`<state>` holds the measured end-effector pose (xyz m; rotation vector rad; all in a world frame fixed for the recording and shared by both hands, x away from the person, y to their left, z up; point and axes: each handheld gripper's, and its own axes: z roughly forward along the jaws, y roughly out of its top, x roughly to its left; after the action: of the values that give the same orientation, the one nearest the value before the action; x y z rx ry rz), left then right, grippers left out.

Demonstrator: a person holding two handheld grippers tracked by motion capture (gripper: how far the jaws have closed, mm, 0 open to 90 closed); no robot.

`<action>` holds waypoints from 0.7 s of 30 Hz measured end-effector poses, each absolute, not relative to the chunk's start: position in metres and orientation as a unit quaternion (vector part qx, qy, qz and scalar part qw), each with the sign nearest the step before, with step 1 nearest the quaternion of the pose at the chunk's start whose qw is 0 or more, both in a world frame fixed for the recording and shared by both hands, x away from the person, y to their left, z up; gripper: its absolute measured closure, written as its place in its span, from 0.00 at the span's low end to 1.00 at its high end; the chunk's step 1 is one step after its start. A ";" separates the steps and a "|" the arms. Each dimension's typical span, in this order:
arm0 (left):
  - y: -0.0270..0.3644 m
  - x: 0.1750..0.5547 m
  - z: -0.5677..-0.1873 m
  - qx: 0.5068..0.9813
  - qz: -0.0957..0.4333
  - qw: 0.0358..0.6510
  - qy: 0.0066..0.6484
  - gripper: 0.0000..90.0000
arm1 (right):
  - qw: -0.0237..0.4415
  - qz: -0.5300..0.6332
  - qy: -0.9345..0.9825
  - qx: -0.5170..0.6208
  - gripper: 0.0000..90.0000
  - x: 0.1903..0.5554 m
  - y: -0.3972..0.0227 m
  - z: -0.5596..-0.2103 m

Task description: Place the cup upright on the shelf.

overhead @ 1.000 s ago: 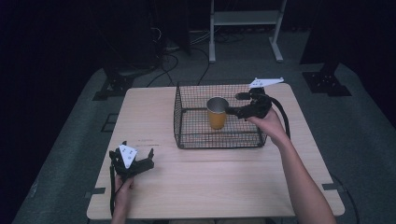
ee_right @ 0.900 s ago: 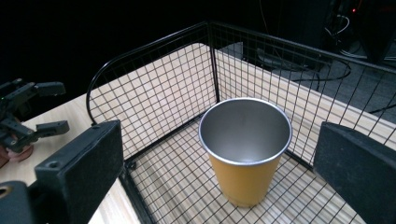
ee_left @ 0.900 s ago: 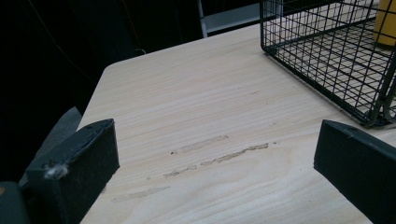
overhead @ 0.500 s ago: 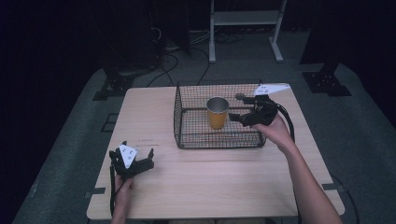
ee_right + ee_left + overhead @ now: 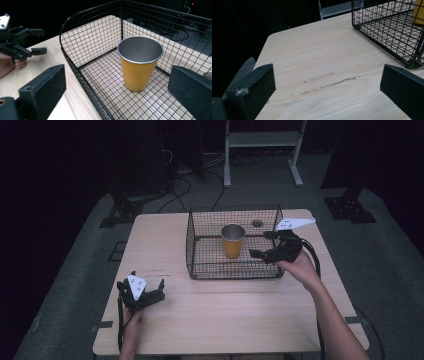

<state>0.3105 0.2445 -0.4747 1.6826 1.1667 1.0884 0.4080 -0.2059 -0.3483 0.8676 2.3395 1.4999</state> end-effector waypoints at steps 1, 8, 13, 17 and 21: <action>0.244 0.311 -0.475 0.665 0.430 0.399 0.461 0.00 | 0.115 0.512 0.798 0.295 0.01 0.407 -0.206 -0.349; 0.244 0.311 -0.475 0.664 0.430 0.401 0.462 0.00 | 0.111 0.505 0.804 0.294 0.01 0.401 -0.209 -0.354; 0.244 0.311 -0.475 0.664 0.430 0.401 0.462 0.00 | 0.112 0.506 0.804 0.292 0.01 0.393 -0.211 -0.359; 0.245 0.311 -0.475 0.664 0.430 0.401 0.462 0.00 | 0.108 0.506 0.805 0.291 0.01 0.390 -0.212 -0.362; 0.244 0.311 -0.475 0.664 0.430 0.401 0.462 0.00 | 0.110 0.507 0.804 0.291 0.01 0.384 -0.214 -0.365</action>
<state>0.3107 0.2445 -0.4749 1.6791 1.1679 1.0882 0.3844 -0.2140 -0.3655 0.8557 2.3625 1.4904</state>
